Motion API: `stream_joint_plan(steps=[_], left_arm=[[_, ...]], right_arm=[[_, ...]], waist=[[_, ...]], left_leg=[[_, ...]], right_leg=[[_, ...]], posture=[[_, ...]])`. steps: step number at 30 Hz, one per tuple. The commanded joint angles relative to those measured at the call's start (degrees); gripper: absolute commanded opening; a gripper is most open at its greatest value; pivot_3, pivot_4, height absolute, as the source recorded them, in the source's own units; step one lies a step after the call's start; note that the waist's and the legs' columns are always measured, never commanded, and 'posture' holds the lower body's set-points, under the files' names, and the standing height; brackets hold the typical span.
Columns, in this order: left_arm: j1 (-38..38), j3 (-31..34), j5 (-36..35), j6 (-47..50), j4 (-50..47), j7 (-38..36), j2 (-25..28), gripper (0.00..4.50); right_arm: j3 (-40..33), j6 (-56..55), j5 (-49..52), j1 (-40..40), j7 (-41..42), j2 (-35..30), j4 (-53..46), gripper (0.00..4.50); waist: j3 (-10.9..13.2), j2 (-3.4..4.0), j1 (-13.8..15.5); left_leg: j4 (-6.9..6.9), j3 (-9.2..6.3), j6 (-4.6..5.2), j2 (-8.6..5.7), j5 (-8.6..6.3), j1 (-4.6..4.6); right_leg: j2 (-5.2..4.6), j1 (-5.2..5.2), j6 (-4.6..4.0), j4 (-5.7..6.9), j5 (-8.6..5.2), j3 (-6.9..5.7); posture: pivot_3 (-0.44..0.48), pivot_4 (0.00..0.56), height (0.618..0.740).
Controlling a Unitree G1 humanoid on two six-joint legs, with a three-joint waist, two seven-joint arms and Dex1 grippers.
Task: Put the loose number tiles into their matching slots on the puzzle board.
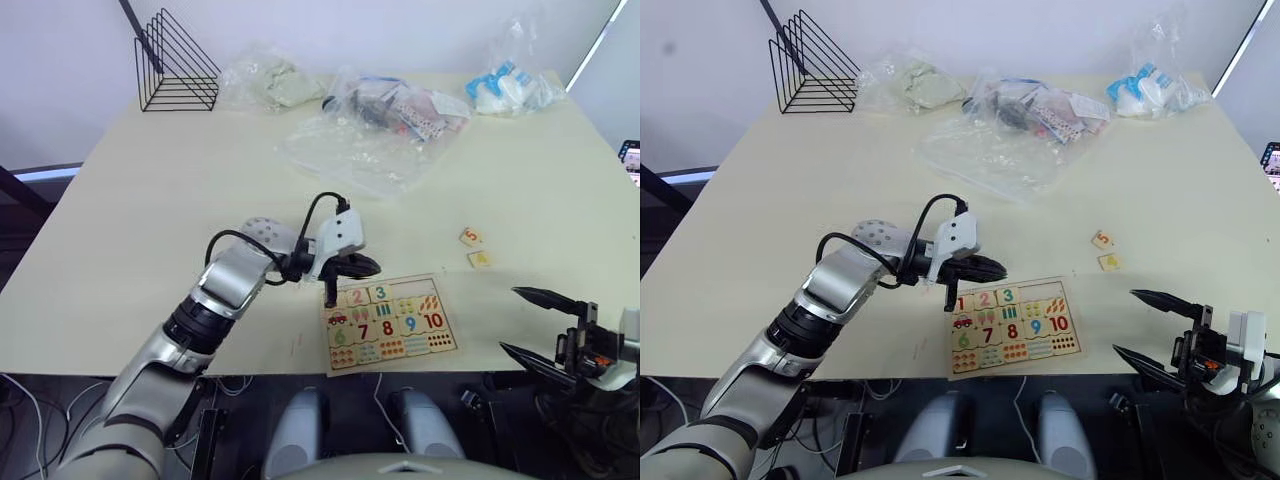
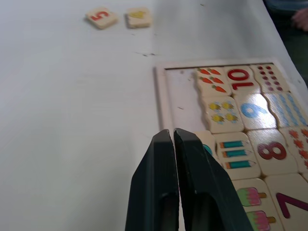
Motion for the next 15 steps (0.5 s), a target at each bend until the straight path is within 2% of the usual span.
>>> stream_joint_plan(steps=[1,15], left_arm=[[-1.2,-1.0,1.2,-2.1,0.3,-1.6,-0.4,0.01],[-0.9,-4.0,5.6,-3.5,3.3,-3.6,-1.9,0.01]], right_arm=[[-1.4,-1.0,0.4,0.5,-0.1,0.0,-1.2,4.50],[-1.8,-1.8,0.4,0.9,0.2,-0.3,-0.6,4.50]], waist=[[0.0,0.00,0.0],[0.0,0.00,0.0]], left_leg=[[0.00,0.00,0.00,0.00,0.00,0.00],[0.01,-0.20,0.00,-0.10,0.00,0.00]], right_leg=[[0.00,0.00,0.00,0.00,0.00,0.00],[0.03,0.00,0.00,0.01,0.00,0.04]], posture=[[0.000,0.150,0.740],[0.000,0.150,0.740]])
